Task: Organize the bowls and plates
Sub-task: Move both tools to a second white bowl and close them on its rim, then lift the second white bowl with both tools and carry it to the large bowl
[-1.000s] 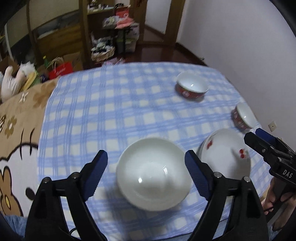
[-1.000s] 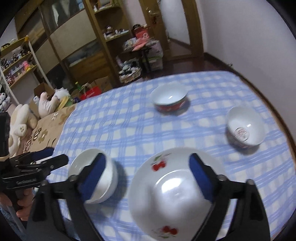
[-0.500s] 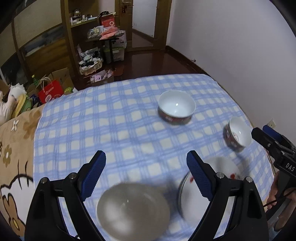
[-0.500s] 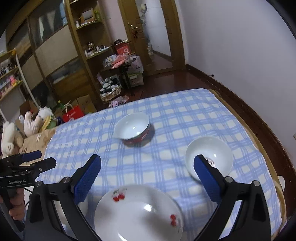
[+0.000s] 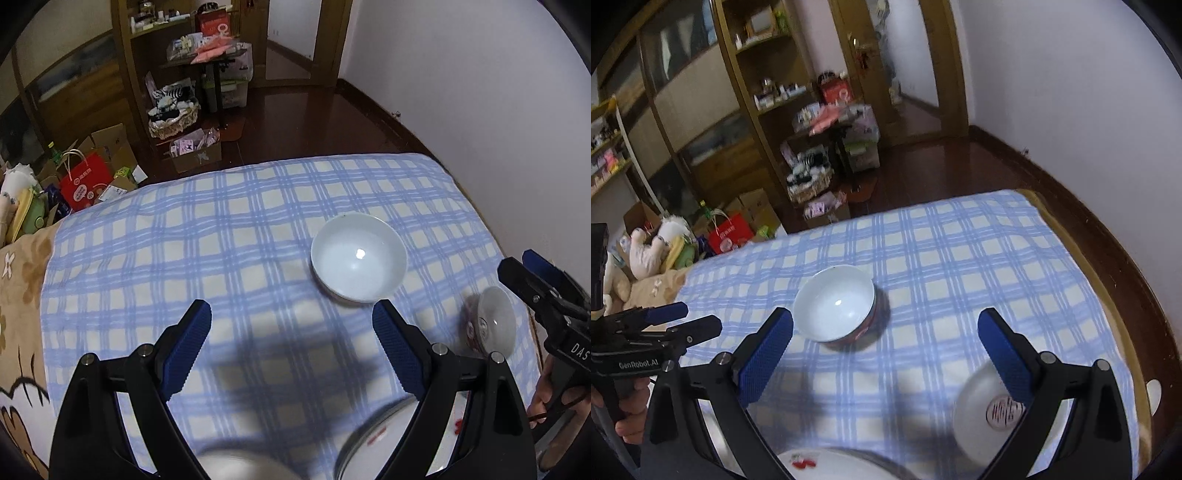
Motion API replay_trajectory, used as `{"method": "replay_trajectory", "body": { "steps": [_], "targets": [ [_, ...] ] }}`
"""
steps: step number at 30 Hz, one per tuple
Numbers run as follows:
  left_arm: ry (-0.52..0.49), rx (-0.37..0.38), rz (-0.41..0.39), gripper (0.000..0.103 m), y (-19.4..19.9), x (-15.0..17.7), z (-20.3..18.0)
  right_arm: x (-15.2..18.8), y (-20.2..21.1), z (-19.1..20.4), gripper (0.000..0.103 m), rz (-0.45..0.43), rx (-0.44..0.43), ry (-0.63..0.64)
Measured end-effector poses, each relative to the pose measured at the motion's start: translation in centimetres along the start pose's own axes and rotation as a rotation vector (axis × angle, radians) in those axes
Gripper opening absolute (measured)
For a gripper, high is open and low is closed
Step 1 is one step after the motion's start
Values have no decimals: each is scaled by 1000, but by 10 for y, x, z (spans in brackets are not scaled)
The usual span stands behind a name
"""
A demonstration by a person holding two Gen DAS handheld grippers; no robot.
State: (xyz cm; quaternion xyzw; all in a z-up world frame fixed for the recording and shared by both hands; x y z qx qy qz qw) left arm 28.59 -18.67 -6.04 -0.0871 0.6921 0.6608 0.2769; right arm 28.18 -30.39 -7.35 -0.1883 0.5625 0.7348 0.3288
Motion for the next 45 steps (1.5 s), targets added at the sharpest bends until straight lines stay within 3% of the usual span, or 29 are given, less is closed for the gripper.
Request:
{"method": "replay_trajectory", "body": {
  "steps": [4,11,14,19,20,22,24,25,27,28,32,45],
  "targets": [
    [-23,-12,46,88,-33,-15,-11,-11,-36,-5,103,71,-8,-5],
    [-53,-26,145,88,-93,-21,-26,-3,-88,-11,100,155,-28,-23],
    [-68,-29,162,88,-110,-21,-31,4,-109,-14,94,196,-58,-58],
    [-73,-31,167,82,-125,-21,-37,9,-130,-18,63,255,-77,-88],
    [-64,-18,166,77,-127,-22,-36,10,-131,-19,59,260,-81,-91],
    [-33,0,171,63,-129,-23,-33,10,-134,-21,42,269,-78,-92],
    [-12,21,183,40,-132,-23,-32,12,-136,-23,32,278,-79,-97],
    [-5,30,186,35,-134,-23,-32,12,-137,-24,26,282,-82,-102],
    [-3,58,194,15,-135,-22,-33,15,-138,-24,19,292,-116,-121],
    [0,78,201,12,-136,-21,-34,15,-138,-23,13,295,-128,-124],
    [-9,62,190,9,-125,-19,-39,16,-133,-16,10,292,-100,-99],
    [8,86,159,9,-45,-7,-11,12,-66,23,10,219,-176,-73]
  ]
}}
Point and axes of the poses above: each gripper's, at about its wrist camera, not at the fingertips, and y roughly against the way its jaws point, z to its left, x to its underside, the point moved 3 cm from there along -y, roughly the way its jaws point, and after that the axes turned 8 degrees about -x, right-handed, at the moved point
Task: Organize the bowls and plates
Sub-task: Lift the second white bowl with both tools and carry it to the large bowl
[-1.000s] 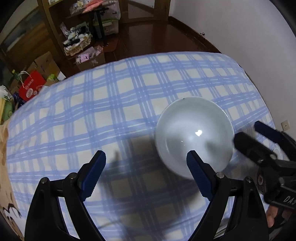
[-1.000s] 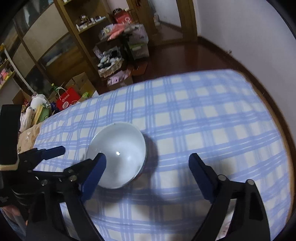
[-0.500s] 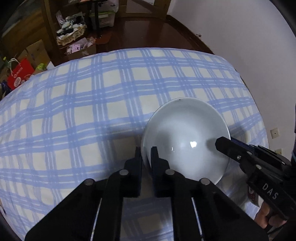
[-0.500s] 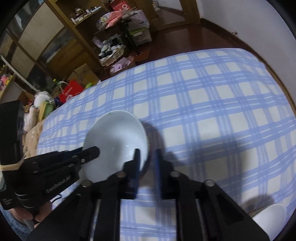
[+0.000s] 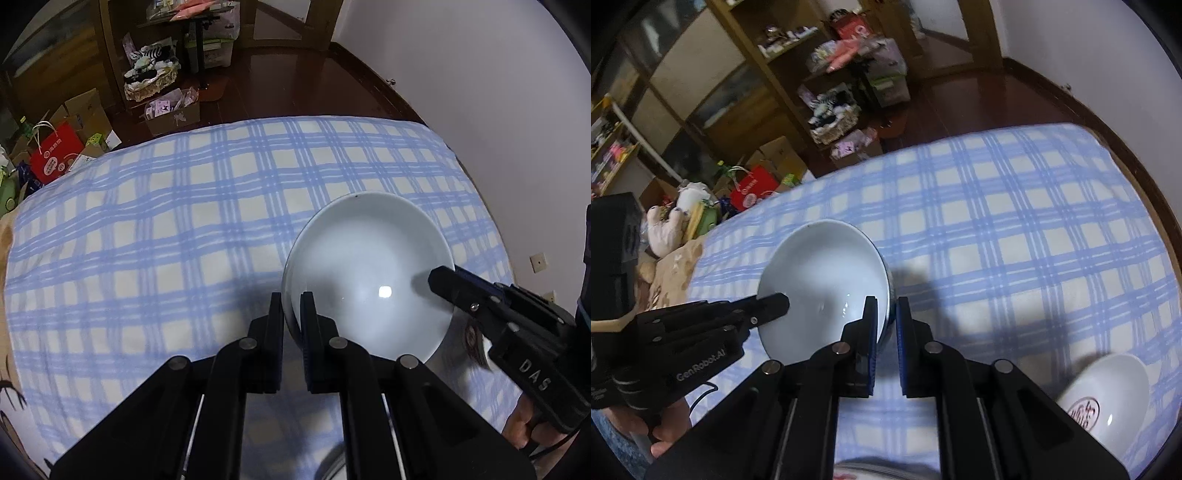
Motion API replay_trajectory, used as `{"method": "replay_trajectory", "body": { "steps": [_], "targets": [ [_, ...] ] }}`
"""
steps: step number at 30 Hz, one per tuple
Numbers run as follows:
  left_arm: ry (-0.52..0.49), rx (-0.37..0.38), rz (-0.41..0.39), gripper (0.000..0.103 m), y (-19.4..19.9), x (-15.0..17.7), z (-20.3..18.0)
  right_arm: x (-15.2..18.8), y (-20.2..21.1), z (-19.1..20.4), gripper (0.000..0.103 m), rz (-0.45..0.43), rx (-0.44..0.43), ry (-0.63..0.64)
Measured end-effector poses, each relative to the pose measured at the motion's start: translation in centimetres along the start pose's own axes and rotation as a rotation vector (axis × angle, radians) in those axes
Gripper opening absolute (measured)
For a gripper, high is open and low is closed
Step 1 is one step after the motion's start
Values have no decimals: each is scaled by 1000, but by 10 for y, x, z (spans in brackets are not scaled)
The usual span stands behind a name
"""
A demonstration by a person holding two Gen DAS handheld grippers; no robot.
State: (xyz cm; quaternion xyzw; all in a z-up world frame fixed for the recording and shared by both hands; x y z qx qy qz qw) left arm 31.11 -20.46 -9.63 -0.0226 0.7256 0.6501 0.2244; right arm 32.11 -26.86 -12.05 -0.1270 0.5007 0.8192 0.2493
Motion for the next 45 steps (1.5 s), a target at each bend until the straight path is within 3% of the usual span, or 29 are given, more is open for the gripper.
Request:
{"method": "replay_trajectory", "body": {
  "steps": [11,23,35,45],
  "targets": [
    [49,-45,-87,9,101,33,32,14,57,81,10,-63,-36,113],
    [112,-48,-95,10,149,94,66,51,83,141,11,-72,-71,168],
    [109,-84,-91,11,153,147,85,102,74,167,11,-57,-77,231],
    [185,-72,-26,11,108,183,108,136,27,163,11,41,-83,264]
  ]
}}
Point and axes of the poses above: each gripper's, at about its wrist camera, not at the fingertips, and y roughly against the way its jaws point, z to its left, x to its underside, the point moved 3 cm from there along -y, roughly the way its jaws point, and after that the axes turned 8 degrees about -x, right-handed, at the moved point
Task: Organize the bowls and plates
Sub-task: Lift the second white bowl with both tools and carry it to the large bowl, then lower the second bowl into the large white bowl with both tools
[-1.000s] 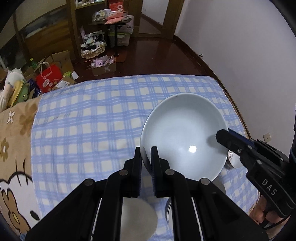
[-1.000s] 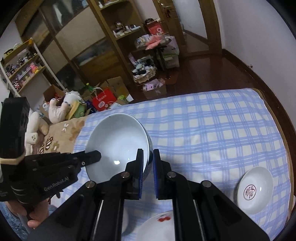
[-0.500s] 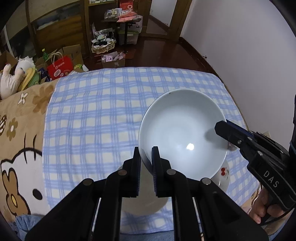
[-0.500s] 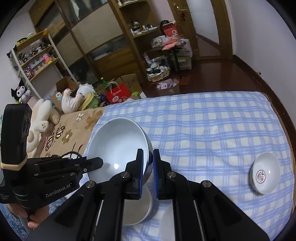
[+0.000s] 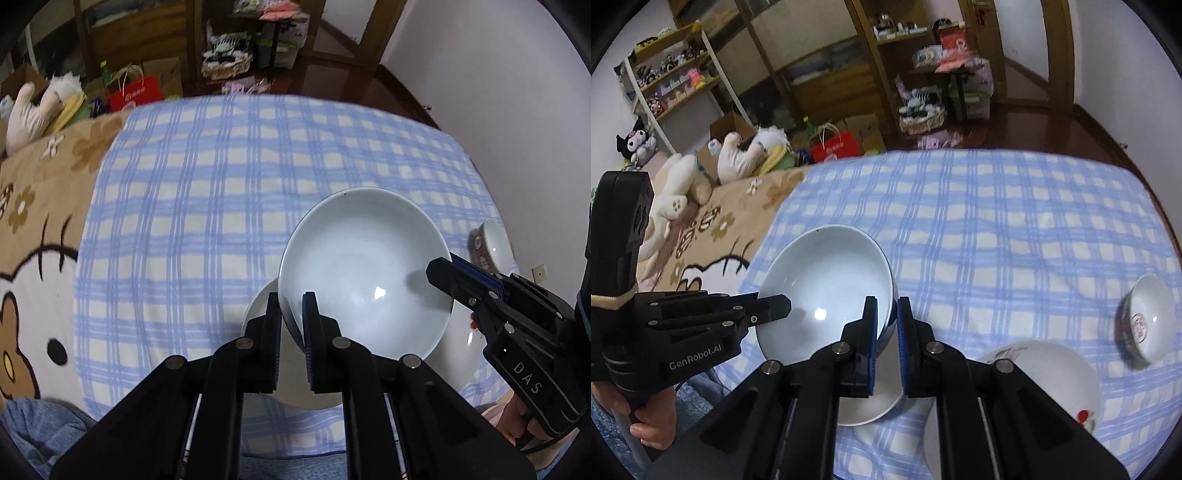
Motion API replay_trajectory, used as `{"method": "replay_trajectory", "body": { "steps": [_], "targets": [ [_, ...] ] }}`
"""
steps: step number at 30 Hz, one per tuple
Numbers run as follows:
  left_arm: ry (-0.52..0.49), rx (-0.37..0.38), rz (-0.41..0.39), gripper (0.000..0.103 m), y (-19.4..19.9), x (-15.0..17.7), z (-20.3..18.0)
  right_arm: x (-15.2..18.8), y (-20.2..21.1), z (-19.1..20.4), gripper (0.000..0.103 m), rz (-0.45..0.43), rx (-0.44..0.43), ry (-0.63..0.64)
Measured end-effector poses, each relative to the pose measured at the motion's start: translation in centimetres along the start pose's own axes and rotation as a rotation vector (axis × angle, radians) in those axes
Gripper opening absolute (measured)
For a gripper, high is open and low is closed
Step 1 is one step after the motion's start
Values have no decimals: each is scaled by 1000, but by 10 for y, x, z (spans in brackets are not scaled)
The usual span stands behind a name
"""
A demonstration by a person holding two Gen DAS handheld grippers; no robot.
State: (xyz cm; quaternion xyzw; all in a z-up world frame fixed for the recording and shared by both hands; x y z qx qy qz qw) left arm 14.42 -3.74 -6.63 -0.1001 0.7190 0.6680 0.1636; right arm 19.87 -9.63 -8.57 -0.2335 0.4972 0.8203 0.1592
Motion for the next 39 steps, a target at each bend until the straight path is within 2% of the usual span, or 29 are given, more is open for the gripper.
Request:
{"method": "replay_trajectory", "body": {
  "steps": [13,20,39],
  "targets": [
    [16,-50,45,11,-31,23,18,30,-37,-1,11,78,-22,-30],
    [21,-35,73,11,-42,40,20,39,-42,6,11,101,25,-10],
    [23,-92,62,11,-50,43,23,56,-60,6,11,159,42,-15]
  ]
}}
Point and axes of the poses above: each gripper's, at about its wrist camera, not at the fingertips, and y roughly against the way its jaws point, z to its left, x to its underside, the point moved 3 cm from there along -y, roughly the way its jaws point, and after that the axes turned 8 degrees about -x, right-handed, at the moved point
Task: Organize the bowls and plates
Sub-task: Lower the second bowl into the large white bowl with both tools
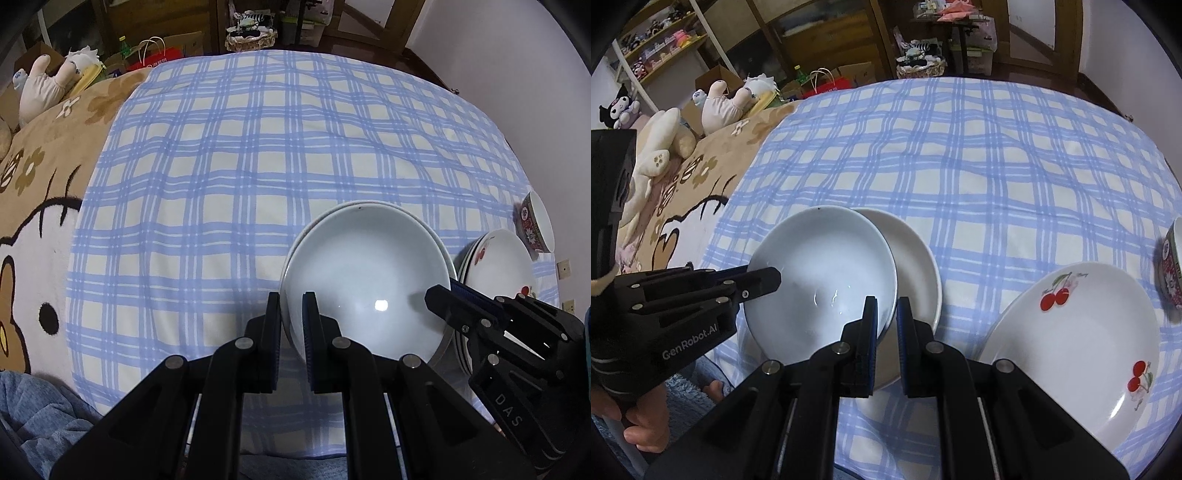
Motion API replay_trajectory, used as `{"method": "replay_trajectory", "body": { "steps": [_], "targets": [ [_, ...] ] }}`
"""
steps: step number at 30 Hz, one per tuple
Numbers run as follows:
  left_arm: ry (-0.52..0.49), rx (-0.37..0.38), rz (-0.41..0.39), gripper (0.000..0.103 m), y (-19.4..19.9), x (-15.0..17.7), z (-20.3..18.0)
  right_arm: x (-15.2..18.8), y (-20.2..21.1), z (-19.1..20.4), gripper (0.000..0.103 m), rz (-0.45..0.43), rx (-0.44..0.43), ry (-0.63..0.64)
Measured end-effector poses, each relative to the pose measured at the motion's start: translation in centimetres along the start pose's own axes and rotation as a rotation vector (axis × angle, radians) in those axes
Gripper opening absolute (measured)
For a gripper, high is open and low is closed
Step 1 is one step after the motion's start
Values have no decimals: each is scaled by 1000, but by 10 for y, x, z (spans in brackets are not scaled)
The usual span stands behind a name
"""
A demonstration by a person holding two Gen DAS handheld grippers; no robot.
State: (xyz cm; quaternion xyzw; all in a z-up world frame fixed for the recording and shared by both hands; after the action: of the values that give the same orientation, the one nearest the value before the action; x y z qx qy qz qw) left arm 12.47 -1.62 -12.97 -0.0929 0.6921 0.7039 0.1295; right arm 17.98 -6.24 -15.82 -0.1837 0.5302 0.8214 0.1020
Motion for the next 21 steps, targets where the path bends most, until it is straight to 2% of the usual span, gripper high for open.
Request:
{"method": "replay_trajectory", "body": {
  "steps": [3,6,9,17,21],
  "targets": [
    [-10,1,-4,10,-1,0,-1,1,-2,-3,11,2,17,-1],
    [-19,62,29,10,-5,1,-5,1,0,-6,12,-3,-8,-13],
    [-37,36,21,10,-6,0,-9,1,2,-6,12,-6,-8,-9],
    [-17,45,8,12,-3,-1,-8,-1,13,-11,12,-35,-35,-42],
    [-19,10,-22,15,2,1,-2,-1,21,-14,12,-53,-31,-48]
  ]
}}
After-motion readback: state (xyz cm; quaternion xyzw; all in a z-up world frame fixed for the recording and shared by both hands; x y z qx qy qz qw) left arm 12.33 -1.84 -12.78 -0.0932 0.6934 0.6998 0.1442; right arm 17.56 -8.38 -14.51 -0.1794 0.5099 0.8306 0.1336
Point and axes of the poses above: each gripper's, at about its wrist camera, not at the fingertips, and y roughly against the way its jaws point, z to its left, x to its underside, the point moved 3 cm from there along -y, roughly the way its jaws point, and after that the axes turned 8 degrees about -x, right-handed, at the moved point
